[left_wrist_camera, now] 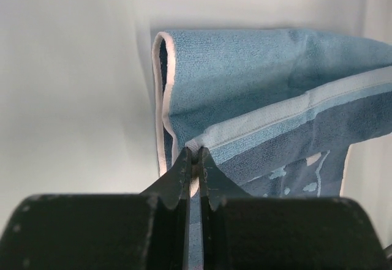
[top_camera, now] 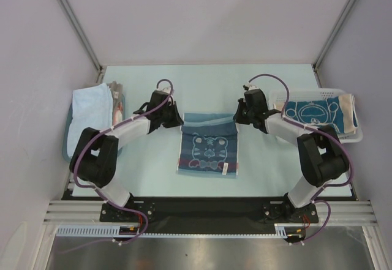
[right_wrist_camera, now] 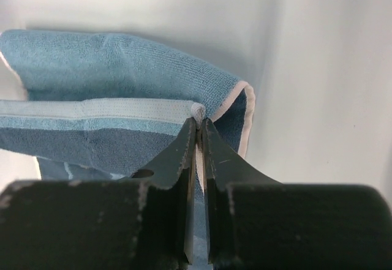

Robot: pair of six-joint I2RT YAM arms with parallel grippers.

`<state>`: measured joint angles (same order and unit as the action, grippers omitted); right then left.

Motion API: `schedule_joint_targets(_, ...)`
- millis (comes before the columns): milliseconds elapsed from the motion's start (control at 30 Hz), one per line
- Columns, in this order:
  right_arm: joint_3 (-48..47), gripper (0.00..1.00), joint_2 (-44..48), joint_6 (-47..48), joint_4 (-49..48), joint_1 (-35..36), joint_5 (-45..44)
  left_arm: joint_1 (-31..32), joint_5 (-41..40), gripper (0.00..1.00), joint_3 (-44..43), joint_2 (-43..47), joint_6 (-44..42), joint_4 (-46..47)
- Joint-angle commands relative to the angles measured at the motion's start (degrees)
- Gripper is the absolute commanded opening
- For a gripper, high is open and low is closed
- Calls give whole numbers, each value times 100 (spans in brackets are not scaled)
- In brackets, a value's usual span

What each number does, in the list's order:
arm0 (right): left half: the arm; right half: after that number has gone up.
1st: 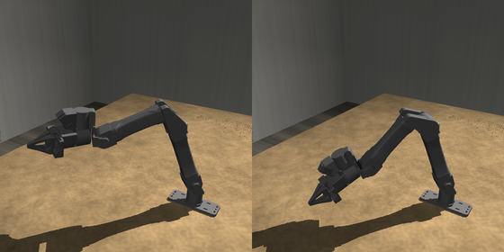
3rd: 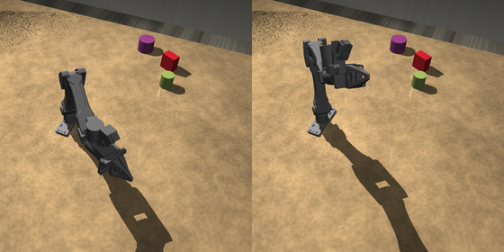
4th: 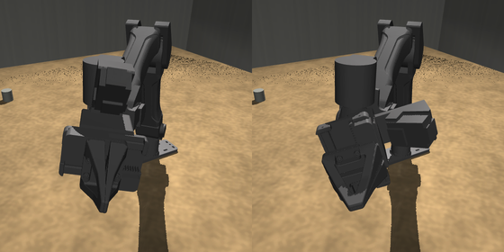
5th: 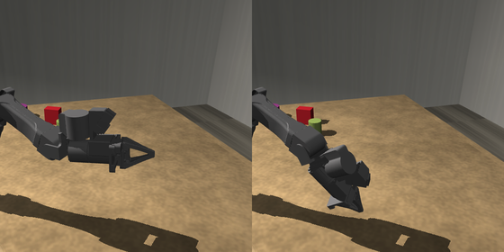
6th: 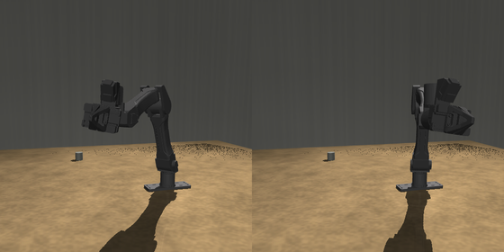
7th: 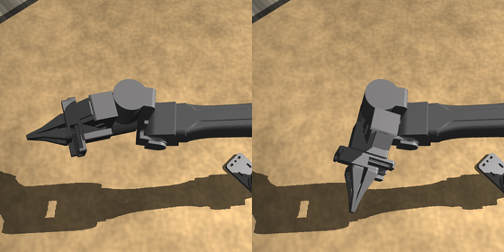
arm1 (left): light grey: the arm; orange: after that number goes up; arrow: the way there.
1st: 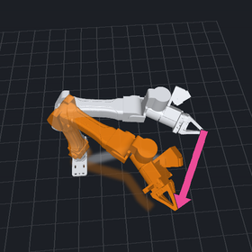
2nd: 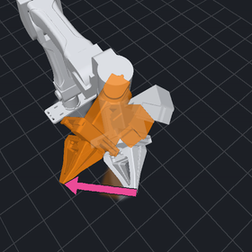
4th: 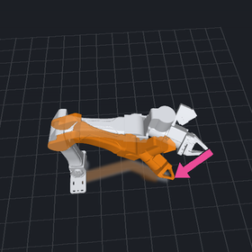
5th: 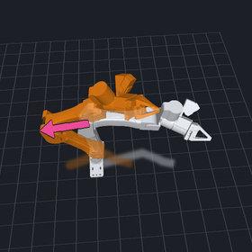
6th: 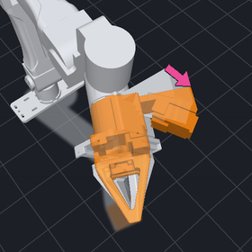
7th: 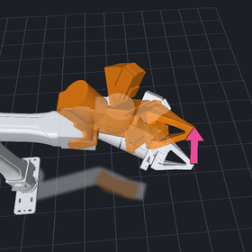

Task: Fold and stack the towels
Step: Fold the towel

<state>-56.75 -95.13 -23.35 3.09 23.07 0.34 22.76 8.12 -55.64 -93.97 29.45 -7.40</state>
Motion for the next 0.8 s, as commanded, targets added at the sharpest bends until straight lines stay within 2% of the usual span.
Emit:
schedule_joint_targets(0,112,4,381,-29,42,13,115,53,-47,7,-149,327,-159,-51)
schedule_joint_targets(300,16,2,1074,-55,235,-39,230,53,-285,6,-412,819,-256,-139)
schedule_joint_targets(500,-204,2,1357,-29,437,-48,230,53,-337,5,-966,732,-361,-288)
schedule_joint_targets(767,-214,2,1472,24,570,-66,195,53,-302,5,-1213,723,-405,-350)
